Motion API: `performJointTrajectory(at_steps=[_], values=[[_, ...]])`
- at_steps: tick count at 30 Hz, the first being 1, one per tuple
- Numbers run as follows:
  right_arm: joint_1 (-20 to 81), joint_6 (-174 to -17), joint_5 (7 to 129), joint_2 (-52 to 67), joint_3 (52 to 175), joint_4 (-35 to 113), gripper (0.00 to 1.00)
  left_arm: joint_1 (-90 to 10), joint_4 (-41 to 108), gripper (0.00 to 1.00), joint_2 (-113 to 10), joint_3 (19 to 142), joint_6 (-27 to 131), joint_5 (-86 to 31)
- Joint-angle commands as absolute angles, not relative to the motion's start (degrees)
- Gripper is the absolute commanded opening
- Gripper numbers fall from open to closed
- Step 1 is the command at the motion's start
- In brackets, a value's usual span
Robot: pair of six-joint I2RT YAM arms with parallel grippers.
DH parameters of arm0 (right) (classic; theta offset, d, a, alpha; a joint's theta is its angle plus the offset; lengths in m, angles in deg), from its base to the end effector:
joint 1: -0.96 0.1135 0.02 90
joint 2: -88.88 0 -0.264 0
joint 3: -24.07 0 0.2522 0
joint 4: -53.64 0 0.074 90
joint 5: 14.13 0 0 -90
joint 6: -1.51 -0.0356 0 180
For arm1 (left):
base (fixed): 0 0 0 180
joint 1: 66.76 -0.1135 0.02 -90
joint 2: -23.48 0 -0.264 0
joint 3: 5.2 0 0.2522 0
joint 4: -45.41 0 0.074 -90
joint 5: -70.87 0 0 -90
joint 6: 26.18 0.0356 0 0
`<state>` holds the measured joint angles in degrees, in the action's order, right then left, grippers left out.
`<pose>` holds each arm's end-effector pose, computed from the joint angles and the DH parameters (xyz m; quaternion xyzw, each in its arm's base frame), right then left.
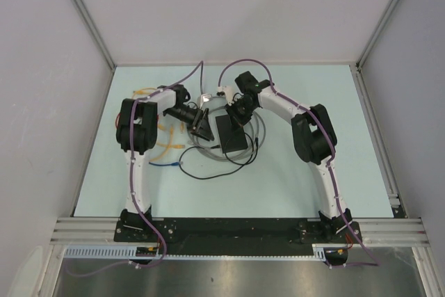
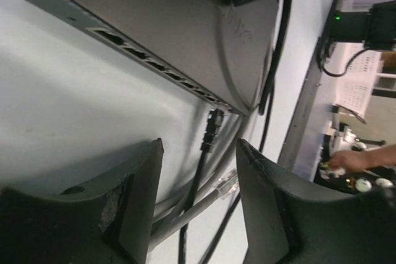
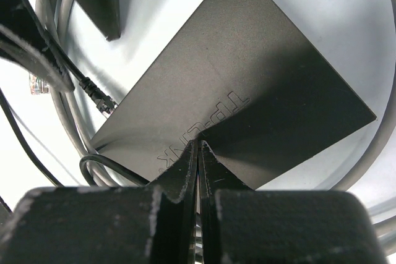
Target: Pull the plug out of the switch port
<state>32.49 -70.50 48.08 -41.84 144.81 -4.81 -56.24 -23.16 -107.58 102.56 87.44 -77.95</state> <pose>0.3999 0.2648 0.1718 -0.4402 0.8471 0.2557 0.1526 0.4094 -0.1070 0.1204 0.2480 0.8350 -0.4894 0.0419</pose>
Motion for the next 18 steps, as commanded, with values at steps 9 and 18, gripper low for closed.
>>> performJointTrajectory(at_steps=[9, 18], values=[[32.43, -68.63, 58.38, -50.34, 139.52, -11.89, 0.02, -53.76, -26.27, 0.53, -110.55, 105.86, 90.54, -80.74], [32.51, -68.63, 58.47, -50.25, 139.44, -11.71, 0.02, -52.87, -27.94, 0.48, -112.13, 107.09, 90.89, -80.83]])
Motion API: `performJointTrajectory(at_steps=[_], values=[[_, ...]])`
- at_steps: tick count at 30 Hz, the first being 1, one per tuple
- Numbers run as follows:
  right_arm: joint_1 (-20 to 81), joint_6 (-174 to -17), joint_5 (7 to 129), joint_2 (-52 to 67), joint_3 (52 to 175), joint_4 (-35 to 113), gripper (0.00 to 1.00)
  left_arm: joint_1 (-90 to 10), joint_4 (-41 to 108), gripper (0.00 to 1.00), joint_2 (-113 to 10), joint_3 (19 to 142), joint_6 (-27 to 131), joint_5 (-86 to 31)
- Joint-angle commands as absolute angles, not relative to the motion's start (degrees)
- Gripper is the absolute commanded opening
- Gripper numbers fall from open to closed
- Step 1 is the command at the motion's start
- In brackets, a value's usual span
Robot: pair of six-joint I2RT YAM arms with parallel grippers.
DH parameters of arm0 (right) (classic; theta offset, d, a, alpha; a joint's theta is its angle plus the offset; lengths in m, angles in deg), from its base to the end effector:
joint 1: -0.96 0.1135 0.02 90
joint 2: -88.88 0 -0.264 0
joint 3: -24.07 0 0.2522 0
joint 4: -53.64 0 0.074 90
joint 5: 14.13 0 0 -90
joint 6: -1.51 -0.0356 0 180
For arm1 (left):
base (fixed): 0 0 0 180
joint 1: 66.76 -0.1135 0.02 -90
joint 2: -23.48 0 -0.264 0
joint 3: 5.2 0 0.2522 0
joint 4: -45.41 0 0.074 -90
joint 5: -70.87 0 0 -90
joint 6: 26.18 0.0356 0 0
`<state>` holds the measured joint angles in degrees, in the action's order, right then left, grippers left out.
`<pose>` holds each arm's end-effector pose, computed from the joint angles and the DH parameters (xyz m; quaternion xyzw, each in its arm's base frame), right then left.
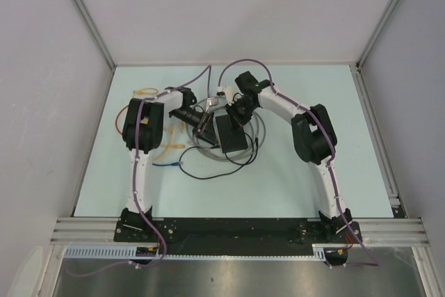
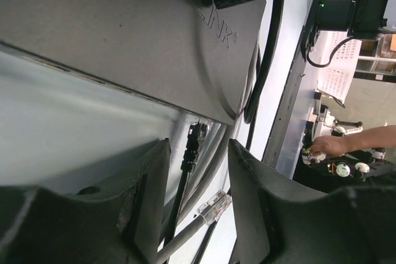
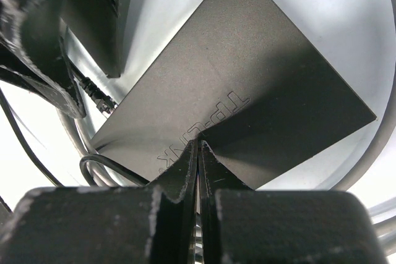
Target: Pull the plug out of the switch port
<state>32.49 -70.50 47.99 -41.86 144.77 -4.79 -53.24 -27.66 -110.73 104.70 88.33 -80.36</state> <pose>0.3999 0.2649 0.1715 -0.4402 0.8470 0.2564 0.1521 0.4032 -0.1290 0.1085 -0.2488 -0.8226 0.5112 0.0065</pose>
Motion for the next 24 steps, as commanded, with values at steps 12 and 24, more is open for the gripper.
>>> performJointTrajectory(at_steps=[12, 24], values=[[32.51, -68.54, 58.82, -49.46, 138.21, -11.63, 0.02, -52.35, -28.73, 0.4, -114.5, 107.62, 90.45, -82.93], [33.13, -68.28, 59.26, -48.5, 136.36, -11.45, 0.02, -50.94, -29.35, 0.36, -115.39, 107.71, 90.45, -82.76]])
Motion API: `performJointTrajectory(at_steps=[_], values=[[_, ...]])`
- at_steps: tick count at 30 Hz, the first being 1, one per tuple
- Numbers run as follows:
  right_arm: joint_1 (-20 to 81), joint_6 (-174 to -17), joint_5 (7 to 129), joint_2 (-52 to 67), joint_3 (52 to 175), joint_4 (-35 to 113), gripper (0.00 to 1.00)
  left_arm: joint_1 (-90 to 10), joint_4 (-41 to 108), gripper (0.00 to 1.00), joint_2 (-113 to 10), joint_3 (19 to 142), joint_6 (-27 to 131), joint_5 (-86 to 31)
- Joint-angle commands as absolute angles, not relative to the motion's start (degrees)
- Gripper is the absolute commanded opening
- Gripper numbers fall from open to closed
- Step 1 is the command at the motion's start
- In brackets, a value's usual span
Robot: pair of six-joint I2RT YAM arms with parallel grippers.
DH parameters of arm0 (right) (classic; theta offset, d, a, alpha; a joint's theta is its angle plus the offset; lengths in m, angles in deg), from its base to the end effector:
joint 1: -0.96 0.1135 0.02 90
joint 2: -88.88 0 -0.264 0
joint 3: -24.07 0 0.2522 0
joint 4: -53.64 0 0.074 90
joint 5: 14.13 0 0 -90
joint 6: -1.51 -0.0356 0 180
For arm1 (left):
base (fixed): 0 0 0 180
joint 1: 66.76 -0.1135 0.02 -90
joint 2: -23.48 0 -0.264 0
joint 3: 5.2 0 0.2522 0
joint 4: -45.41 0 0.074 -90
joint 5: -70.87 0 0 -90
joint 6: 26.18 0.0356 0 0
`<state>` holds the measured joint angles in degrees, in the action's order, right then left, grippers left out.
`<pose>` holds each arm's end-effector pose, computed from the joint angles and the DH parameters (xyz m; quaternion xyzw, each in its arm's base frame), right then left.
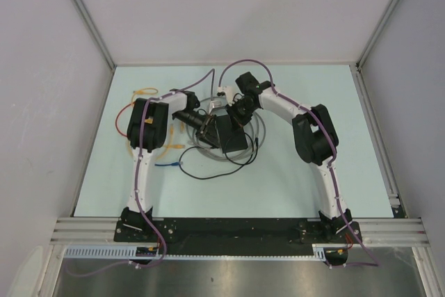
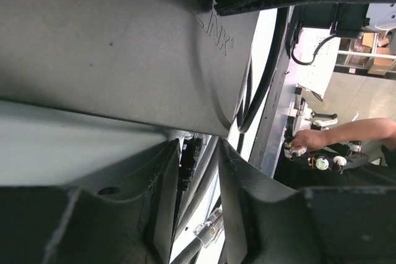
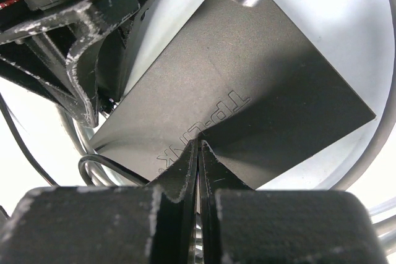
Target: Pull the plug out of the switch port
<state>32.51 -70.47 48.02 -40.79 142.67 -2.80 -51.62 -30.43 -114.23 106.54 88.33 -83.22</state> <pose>0.3973 0.2634 0.1708 -0.4417 0.8446 0.2567 0.1602 0.4006 -0.1416 0.0930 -0.2346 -0.8117 0.5331 0.0438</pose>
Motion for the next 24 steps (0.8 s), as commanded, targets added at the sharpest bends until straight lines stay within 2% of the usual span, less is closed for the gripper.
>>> performJointTrajectory(at_steps=[1, 14, 18, 21, 24], values=[[33.22, -68.19, 59.17, -48.49, 136.27, -11.36, 0.02, -50.94, -29.26, 0.36, -115.47, 107.71, 90.45, -82.67], [33.48, -68.02, 59.96, -48.06, 135.92, -11.19, 0.02, -50.85, -29.26, 0.24, -116.53, 108.32, 89.49, -82.41], [33.57, -68.02, 59.88, -48.23, 136.1, -11.27, 0.02, -50.85, -29.26, 0.08, -116.79, 108.59, 89.05, -82.15], [33.57, -68.02, 60.05, -48.23, 136.18, -11.19, 0.02, -50.94, -30.04, 0.0, -116.27, 109.37, 88.87, -81.7], [33.57, -68.02, 60.05, -48.32, 136.18, -11.19, 0.02, -51.2, -34.86, 0.0, -117.49, 113.58, 90.1, -82.58]])
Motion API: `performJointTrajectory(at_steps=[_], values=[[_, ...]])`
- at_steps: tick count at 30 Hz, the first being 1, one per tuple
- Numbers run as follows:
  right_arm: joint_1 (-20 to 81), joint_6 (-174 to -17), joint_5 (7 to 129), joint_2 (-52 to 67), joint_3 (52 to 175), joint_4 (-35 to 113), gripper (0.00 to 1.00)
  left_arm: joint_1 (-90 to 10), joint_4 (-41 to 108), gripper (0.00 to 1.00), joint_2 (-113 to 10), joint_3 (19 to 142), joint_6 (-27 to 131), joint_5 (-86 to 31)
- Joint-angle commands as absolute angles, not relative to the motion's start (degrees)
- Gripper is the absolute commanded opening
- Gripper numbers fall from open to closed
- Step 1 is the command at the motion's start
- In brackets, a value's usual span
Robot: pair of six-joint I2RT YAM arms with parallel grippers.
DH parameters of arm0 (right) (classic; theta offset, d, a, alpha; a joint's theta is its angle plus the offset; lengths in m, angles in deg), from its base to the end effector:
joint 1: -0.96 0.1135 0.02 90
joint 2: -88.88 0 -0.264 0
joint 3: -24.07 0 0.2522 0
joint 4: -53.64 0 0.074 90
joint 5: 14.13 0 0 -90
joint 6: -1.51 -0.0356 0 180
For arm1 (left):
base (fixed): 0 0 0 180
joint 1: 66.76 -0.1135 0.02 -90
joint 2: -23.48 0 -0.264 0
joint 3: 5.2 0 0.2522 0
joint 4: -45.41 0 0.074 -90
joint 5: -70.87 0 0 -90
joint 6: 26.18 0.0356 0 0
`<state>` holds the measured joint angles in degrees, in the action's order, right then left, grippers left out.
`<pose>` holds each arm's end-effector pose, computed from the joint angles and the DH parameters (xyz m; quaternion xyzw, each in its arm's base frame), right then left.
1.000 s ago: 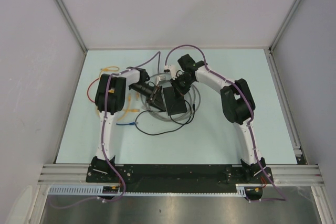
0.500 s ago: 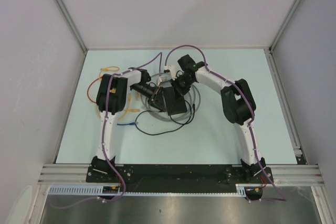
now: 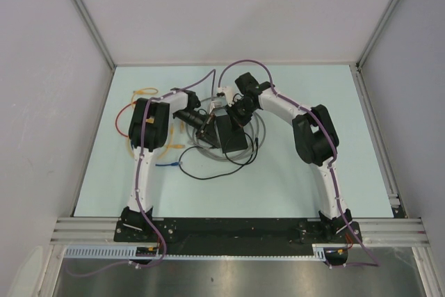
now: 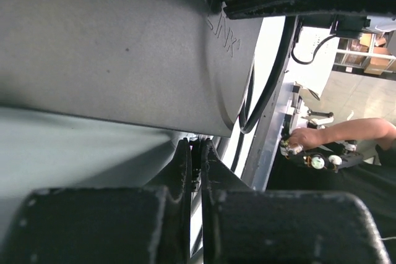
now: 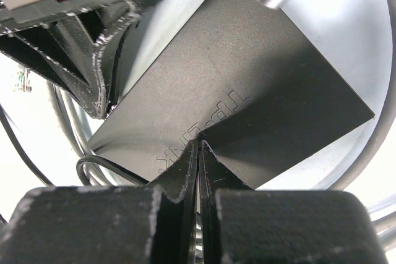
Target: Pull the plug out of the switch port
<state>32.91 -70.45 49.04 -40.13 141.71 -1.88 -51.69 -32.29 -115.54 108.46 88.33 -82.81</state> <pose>0.3945 0.2650 0.1716 -0.4448 0.8441 0.2492 0.1659 0.4039 -0.1418 0.0911 -0.2293 -0.8145 0.5303 0.0532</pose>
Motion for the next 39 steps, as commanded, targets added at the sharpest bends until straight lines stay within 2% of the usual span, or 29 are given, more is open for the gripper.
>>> performJointTrajectory(at_steps=[1, 12, 21, 32, 39], values=[[33.66, -67.93, 60.05, -48.32, 136.27, -11.27, 0.02, -51.46, -35.93, 0.0, -118.45, 116.03, 90.8, -82.84], [33.39, -68.1, 60.14, -48.58, 136.45, -11.27, 0.02, -51.38, -35.76, 0.0, -118.46, 112.37, 92.91, -82.85], [33.22, -68.28, 59.79, -49.2, 137.33, -11.45, 0.02, -52.96, -37.52, 0.0, -120.66, 121.06, 92.74, -78.9], [32.69, -68.45, 59.79, -49.46, 137.68, -11.54, 0.02, -52.7, -37.08, 0.0, -118.99, 114.47, 96.52, -76.6], [32.69, -68.63, 59.44, -50.34, 138.82, -11.89, 0.03, -52.7, -40.42, 0.0, -121.8, 122.9, 95.38, -77.84]])
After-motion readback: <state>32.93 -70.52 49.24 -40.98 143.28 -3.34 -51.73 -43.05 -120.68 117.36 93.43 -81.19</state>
